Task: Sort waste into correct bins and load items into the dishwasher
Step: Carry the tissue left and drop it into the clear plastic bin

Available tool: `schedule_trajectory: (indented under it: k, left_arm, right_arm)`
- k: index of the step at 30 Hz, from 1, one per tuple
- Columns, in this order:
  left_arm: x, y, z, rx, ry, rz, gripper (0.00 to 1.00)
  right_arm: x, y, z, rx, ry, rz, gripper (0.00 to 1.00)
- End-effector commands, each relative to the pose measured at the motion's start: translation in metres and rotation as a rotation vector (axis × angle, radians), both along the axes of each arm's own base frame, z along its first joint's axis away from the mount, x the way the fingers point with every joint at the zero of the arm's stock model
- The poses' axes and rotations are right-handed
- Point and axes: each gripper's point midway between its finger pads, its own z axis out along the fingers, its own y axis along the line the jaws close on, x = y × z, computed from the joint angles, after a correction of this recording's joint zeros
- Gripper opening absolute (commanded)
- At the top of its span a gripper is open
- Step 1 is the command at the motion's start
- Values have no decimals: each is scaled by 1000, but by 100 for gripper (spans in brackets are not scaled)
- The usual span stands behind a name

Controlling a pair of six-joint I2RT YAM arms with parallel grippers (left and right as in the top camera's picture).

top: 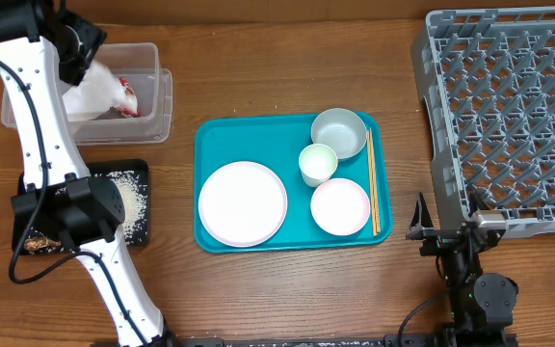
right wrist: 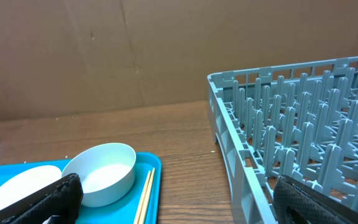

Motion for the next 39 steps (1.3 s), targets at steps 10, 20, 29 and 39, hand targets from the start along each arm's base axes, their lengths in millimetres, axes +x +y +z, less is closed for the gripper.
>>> schedule_trajectory:
  k: [10,20,29,39]
  left_arm:
    - [-13,-19,-10,-23,70,-142,92]
    - [-67,-2,1,-109,175,-109,84]
    - [-78,26,21,-177,48,-241,89]
    - [-114,14,59,-37,21,-402,100]
  right_arm:
    - [0,0,-1,-3,-7,-2,100]
    - [0,0,-1,-3,-7,-2,100]
    - [0,0,-1,-3,-7,-2,100]
    - [0,0,-1,-3,-7,-2,100]
